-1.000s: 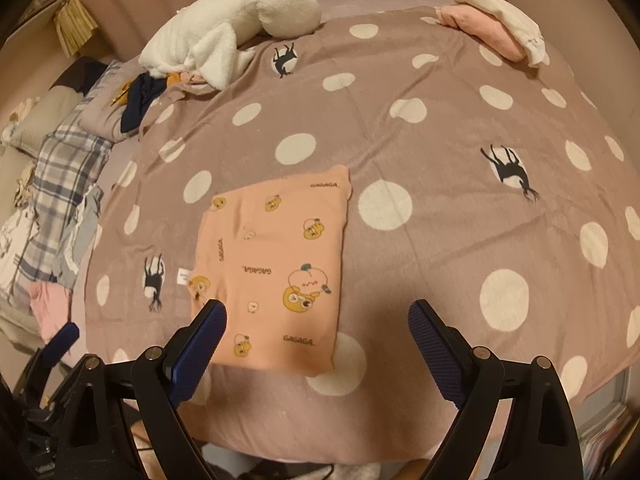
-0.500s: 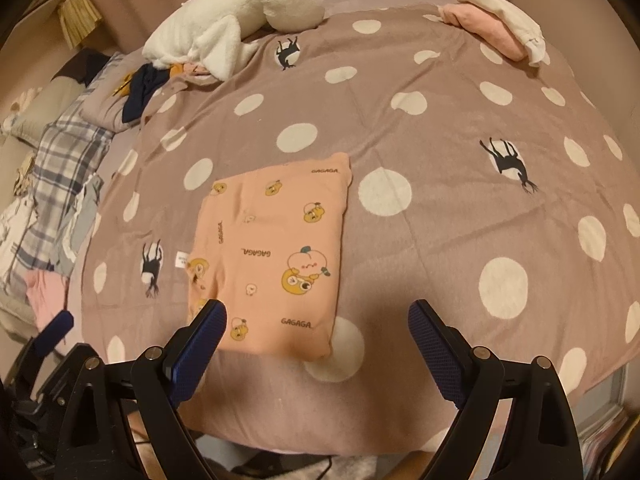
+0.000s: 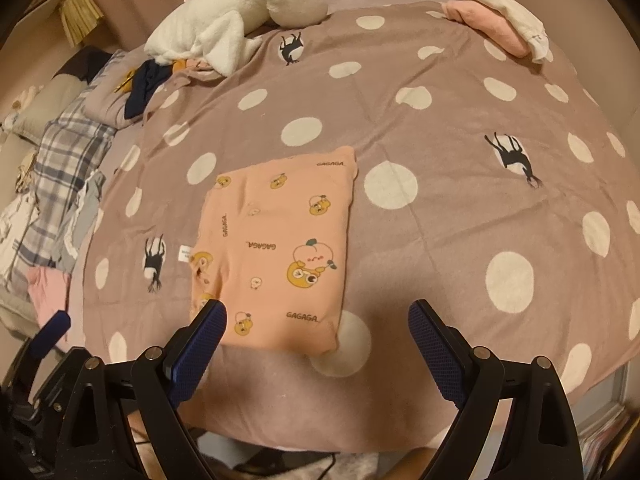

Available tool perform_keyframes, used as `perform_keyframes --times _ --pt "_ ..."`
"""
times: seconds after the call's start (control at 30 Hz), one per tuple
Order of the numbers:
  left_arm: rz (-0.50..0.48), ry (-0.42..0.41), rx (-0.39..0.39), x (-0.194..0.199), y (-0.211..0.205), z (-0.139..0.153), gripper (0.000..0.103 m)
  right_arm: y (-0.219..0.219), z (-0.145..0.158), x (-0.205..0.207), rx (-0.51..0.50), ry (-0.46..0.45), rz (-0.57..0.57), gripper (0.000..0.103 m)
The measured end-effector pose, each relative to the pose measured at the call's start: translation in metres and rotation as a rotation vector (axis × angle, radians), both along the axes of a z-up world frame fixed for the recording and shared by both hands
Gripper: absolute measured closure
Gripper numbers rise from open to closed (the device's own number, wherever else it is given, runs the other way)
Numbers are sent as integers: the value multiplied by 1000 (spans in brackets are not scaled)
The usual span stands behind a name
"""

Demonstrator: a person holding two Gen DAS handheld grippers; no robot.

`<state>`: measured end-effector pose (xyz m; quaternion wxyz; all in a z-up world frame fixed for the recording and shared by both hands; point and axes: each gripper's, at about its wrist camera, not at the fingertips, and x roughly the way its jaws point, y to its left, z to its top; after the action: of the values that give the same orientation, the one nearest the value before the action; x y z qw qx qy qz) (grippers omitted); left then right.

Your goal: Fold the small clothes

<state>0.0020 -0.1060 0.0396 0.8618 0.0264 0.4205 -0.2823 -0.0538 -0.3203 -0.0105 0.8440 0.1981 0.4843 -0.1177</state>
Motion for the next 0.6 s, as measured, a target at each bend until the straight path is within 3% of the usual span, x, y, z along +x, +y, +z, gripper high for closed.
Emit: perform_keyframes --times 0.6 --pt "-24 3 11 -8 -4 0 0 9 2 -6 -42 3 19 11"
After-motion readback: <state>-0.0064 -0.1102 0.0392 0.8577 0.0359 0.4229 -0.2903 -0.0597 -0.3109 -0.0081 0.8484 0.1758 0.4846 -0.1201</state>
